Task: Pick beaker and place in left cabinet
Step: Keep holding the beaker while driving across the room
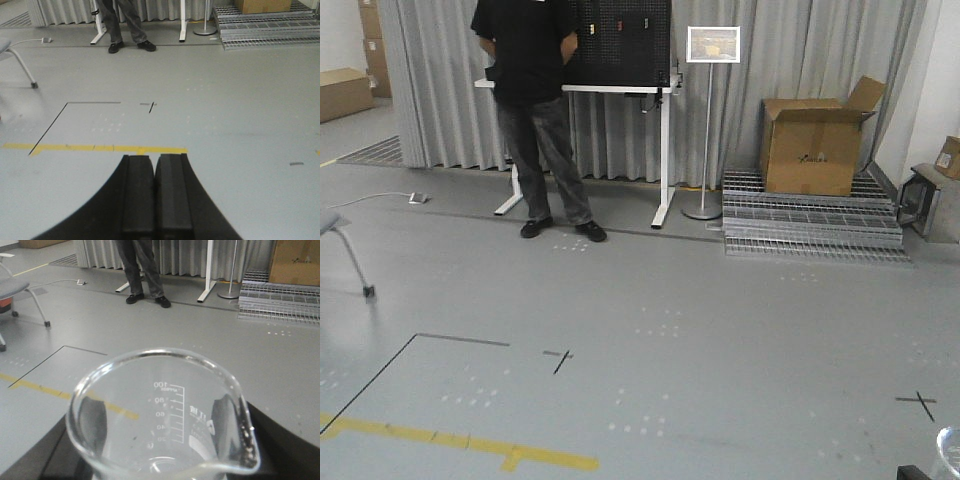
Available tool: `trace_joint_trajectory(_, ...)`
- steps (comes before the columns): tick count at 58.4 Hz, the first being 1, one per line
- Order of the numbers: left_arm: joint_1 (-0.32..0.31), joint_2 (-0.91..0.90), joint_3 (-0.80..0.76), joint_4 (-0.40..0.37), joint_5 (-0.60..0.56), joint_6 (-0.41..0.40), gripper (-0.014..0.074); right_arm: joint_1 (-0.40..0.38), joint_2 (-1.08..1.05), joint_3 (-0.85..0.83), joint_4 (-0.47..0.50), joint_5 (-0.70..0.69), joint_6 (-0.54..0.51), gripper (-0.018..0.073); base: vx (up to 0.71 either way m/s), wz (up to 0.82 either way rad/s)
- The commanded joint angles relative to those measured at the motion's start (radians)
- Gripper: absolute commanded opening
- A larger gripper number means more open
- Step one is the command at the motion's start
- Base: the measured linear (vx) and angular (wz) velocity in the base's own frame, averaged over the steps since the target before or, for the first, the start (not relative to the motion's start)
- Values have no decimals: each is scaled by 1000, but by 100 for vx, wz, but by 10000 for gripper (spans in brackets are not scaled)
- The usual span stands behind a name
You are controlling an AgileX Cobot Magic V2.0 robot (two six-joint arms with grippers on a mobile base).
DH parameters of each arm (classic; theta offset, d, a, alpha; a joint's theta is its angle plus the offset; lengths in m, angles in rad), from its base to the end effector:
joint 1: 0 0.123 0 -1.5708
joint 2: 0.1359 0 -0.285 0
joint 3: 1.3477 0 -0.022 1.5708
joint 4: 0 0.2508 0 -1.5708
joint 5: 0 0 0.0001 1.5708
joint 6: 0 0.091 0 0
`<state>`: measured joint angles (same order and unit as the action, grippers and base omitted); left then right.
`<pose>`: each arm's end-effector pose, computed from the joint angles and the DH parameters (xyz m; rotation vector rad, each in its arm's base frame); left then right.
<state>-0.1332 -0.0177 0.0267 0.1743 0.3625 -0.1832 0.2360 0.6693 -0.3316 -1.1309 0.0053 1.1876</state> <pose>0.0529 -0.0014 0.1730 0.0618 1.8488 -0.0499 0.1353 0.0320 0.2648 -0.1603 1.8212 0.2022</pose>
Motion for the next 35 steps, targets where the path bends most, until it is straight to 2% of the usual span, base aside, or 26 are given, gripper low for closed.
trace_joint_trajectory(1,1,-11,-12,0,-74,-4,4,-6,-2,-32,-10,-31,-4,-3,77,-14)
trace_joint_trajectory(35,1,-11,-12,0,-74,-4,4,-6,-2,-32,-10,-31,-4,-3,76,-9)
